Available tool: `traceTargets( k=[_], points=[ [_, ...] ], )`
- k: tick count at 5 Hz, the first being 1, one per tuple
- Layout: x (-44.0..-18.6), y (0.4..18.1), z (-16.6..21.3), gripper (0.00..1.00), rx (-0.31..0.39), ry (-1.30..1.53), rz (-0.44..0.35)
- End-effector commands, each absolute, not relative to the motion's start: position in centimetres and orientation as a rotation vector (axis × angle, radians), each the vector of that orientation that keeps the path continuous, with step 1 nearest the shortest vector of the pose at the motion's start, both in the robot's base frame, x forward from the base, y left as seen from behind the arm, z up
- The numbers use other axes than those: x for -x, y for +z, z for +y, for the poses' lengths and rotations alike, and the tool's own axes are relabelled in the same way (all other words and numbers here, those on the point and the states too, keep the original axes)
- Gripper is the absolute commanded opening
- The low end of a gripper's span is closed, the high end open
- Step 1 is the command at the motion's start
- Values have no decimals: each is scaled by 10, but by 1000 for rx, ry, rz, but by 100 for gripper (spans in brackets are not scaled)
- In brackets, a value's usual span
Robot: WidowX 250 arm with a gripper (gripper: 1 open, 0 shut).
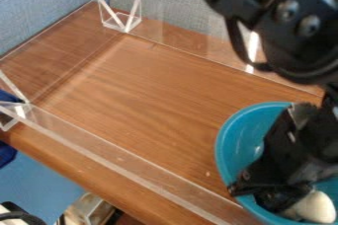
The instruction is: Put the mushroom in the blue bowl
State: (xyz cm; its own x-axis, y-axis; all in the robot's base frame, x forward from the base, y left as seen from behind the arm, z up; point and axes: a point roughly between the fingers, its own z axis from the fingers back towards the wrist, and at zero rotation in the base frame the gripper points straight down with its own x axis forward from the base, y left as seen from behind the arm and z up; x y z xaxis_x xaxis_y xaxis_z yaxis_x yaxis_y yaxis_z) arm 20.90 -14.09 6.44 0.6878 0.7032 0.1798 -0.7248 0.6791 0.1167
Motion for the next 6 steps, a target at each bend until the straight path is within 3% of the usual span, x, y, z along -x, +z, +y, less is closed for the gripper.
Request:
traceTargets(
  k=[1, 3, 6],
  points=[
    [-223, 96, -140, 100, -119, 839, -157],
    [-215, 112, -145, 100, -78, 671, -183],
    [-217, 102, -144, 100, -62, 668, -204]
  ],
)
